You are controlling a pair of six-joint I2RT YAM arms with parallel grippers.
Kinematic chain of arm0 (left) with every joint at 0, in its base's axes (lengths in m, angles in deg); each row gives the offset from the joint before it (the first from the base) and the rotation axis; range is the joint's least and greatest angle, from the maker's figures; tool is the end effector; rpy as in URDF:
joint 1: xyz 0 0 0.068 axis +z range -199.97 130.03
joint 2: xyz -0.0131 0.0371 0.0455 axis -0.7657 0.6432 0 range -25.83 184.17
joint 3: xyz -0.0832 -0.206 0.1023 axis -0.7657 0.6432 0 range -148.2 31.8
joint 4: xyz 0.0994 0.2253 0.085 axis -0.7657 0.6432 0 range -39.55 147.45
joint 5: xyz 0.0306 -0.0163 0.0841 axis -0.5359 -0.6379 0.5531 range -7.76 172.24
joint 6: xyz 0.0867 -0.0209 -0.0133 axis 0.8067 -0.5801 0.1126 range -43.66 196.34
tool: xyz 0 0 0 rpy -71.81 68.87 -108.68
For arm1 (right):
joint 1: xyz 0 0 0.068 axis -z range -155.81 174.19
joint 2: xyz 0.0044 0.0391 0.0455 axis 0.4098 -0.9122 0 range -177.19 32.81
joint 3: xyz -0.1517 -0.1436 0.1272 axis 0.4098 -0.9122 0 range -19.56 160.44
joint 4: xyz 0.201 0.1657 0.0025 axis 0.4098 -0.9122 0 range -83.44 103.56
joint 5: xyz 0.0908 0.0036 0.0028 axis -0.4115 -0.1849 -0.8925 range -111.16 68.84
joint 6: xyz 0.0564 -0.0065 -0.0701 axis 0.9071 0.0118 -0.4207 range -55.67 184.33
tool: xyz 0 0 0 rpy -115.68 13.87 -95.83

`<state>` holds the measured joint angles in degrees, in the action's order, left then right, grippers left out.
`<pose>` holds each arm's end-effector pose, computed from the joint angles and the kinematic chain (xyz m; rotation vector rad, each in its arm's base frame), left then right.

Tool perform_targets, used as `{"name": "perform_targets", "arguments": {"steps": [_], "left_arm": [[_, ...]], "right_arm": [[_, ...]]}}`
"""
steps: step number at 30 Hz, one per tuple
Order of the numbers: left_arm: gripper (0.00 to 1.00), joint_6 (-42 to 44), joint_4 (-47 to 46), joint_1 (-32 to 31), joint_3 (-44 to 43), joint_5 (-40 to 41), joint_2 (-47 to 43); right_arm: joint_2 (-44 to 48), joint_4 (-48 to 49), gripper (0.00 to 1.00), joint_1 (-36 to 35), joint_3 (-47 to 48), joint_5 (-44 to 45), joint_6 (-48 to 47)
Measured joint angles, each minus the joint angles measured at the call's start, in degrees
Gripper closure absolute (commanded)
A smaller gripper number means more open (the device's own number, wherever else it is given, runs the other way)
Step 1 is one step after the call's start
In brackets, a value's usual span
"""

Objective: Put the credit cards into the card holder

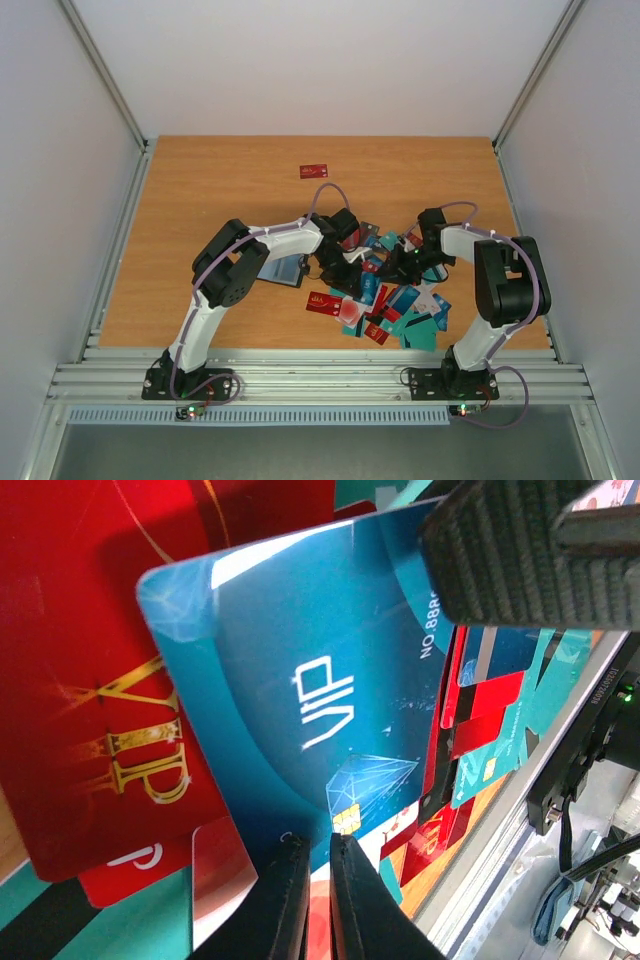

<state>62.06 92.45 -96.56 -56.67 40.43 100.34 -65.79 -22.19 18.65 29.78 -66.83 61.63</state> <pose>0.2443 -0.3364 0.0692 -0.8524 -2.6038 1.0266 0.2643 0.0835 0.0701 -0.2560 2.8268 1.1977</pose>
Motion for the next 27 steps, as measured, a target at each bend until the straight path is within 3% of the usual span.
{"name": "perform_targets", "arguments": {"steps": [27], "left_arm": [[0.9,0.87,1.66,-0.13,0.0,-0.92,0.2]], "right_arm": [[-1.95,9.09,0.9,-3.8,-3.26,-3.8,0.66]]}}
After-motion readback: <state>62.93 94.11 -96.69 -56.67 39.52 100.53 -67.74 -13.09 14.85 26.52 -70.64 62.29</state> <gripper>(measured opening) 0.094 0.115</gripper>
